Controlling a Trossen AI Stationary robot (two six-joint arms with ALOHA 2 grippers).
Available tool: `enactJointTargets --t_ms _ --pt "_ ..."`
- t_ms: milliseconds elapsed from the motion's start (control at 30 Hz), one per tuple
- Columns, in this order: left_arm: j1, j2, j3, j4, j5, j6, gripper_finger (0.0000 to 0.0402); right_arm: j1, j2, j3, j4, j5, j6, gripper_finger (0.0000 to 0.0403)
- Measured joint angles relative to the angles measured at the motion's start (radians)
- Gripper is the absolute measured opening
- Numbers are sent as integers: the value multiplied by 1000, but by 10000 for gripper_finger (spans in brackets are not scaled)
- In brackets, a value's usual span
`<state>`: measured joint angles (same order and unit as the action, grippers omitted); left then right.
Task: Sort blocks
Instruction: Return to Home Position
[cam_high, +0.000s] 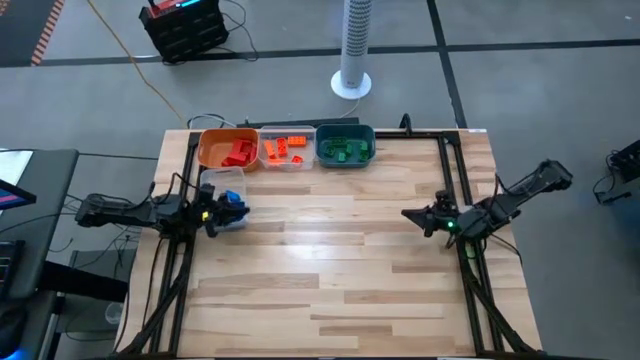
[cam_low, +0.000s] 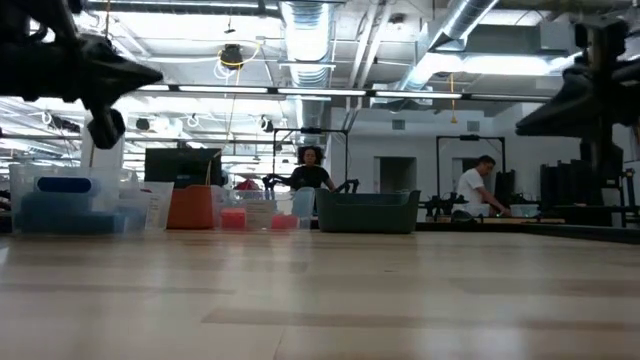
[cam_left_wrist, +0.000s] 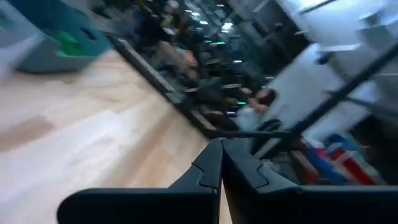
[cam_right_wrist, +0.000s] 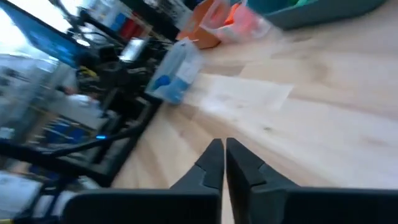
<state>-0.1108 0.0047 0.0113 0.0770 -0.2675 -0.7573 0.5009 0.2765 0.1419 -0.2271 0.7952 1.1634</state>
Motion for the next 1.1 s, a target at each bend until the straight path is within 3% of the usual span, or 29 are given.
enactJointTargets --t_ms 100,233,433,600,833,1100 --pt "0 0 1 11 59 -7 1 18 -58 -88 155 3 -14 10" --pt "0 -2 0 11 80 8 1 4 -77 -133 387 22 -207 6" --pt "0 -1 0 23 74 35 0 -76 -95 -134 469 23 -350 2" --pt "0 -1 -1 35 70 22 0 -214 -96 -134 551 -6 -435 1" --pt "0 -1 -2 47 68 7 0 -510 -95 -134 682 -322 -507 0" --pt "0 -1 -2 46 68 -13 0 -823 -94 -135 651 -689 -410 0"
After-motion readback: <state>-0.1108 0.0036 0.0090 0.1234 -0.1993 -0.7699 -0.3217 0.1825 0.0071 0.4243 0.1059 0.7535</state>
